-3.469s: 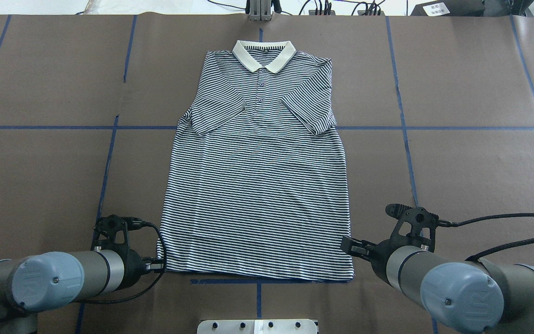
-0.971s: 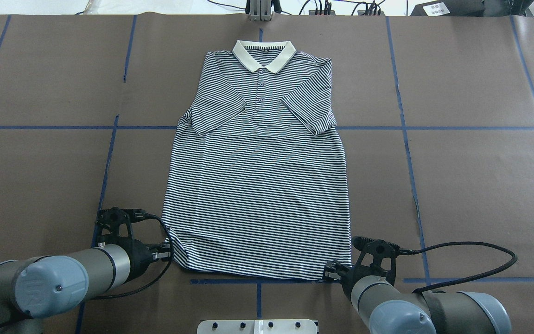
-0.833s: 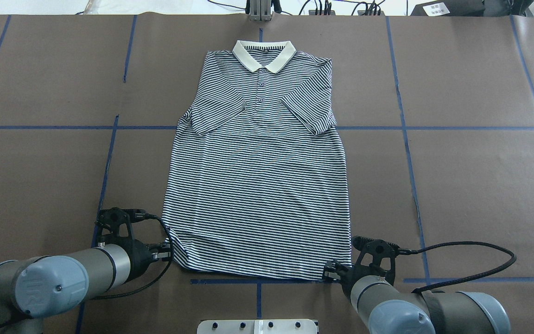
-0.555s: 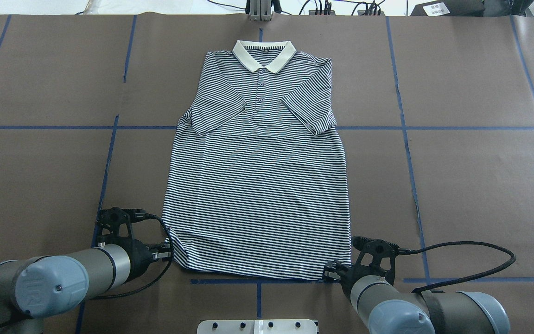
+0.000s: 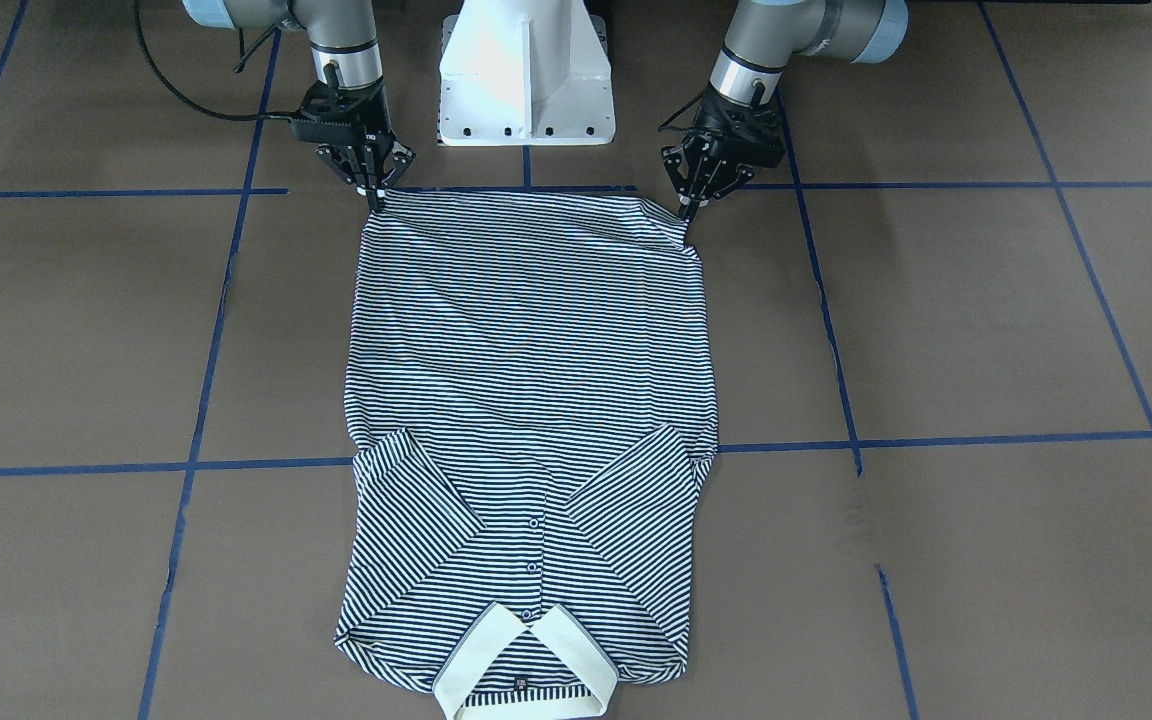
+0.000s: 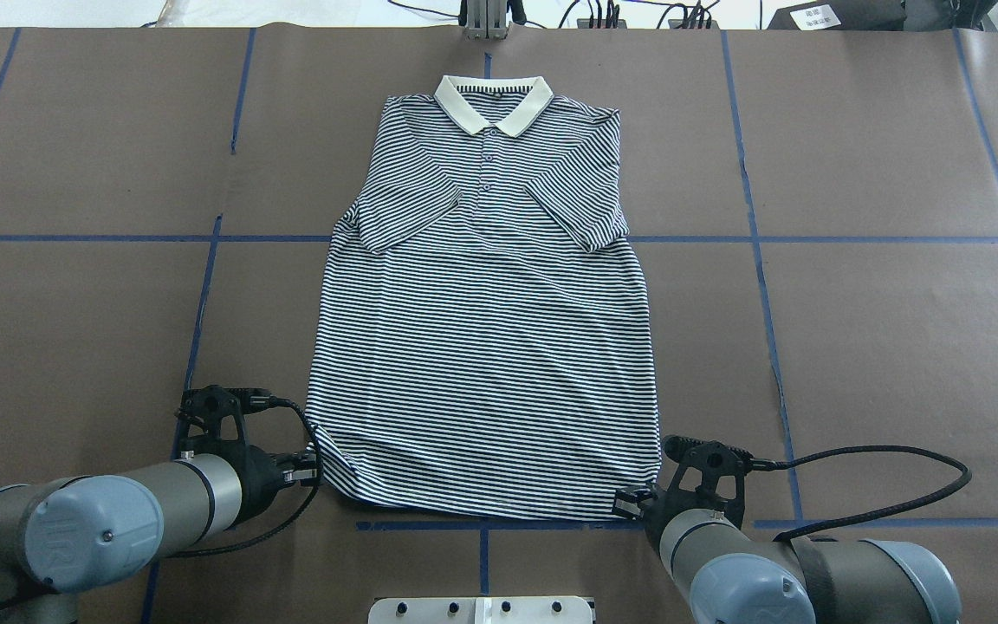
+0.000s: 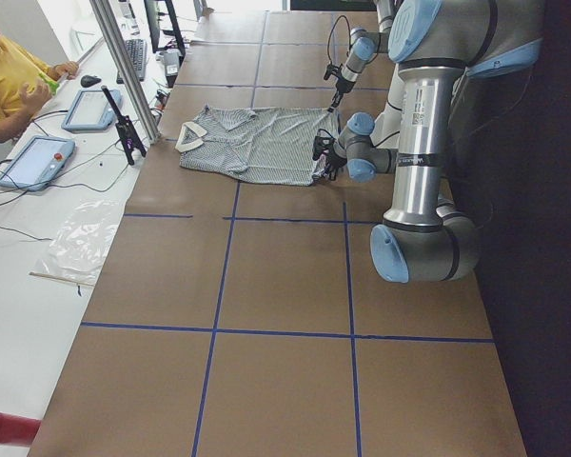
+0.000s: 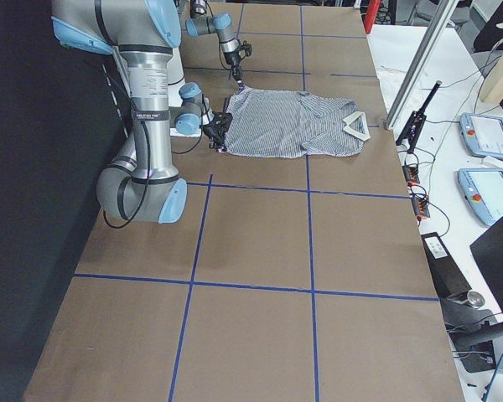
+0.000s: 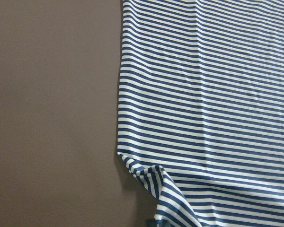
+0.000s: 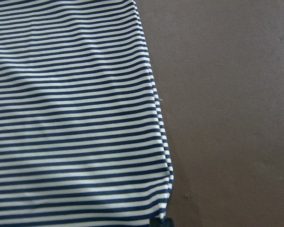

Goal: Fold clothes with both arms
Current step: 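Lift the hem with both grippers and fold it toward the collar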

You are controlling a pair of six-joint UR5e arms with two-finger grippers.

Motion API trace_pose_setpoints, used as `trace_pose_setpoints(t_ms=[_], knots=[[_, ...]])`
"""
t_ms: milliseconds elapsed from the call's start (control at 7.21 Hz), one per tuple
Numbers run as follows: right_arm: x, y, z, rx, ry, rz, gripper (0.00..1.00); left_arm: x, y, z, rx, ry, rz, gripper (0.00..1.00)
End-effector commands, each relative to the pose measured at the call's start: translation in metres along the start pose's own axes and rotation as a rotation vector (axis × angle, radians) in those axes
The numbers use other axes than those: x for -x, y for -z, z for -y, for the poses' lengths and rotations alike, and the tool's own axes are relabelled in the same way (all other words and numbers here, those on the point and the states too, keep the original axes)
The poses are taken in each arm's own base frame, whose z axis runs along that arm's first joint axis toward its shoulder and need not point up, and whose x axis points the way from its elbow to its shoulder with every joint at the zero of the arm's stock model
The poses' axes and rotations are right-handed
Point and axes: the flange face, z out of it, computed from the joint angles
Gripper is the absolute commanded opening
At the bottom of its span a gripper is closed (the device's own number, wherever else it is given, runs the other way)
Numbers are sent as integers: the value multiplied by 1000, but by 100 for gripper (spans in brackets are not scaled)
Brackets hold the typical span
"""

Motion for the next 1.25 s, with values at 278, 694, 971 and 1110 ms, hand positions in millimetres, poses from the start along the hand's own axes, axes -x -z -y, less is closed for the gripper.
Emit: trace_pose_setpoints(t_ms=[278,694,971,1110], knots=[[-1,161,36,100,2,45,0,-70,182,24,153,-16,57,0],[6,226,78,145,-51,40,0,-87,208,30,223,-9,15,0],[11,232,134,117,-55,35,0,-101,184,101,99,-71,47,0],[12,227,168,60,-32,19,0,-99,173,135,79,-75,76,0]])
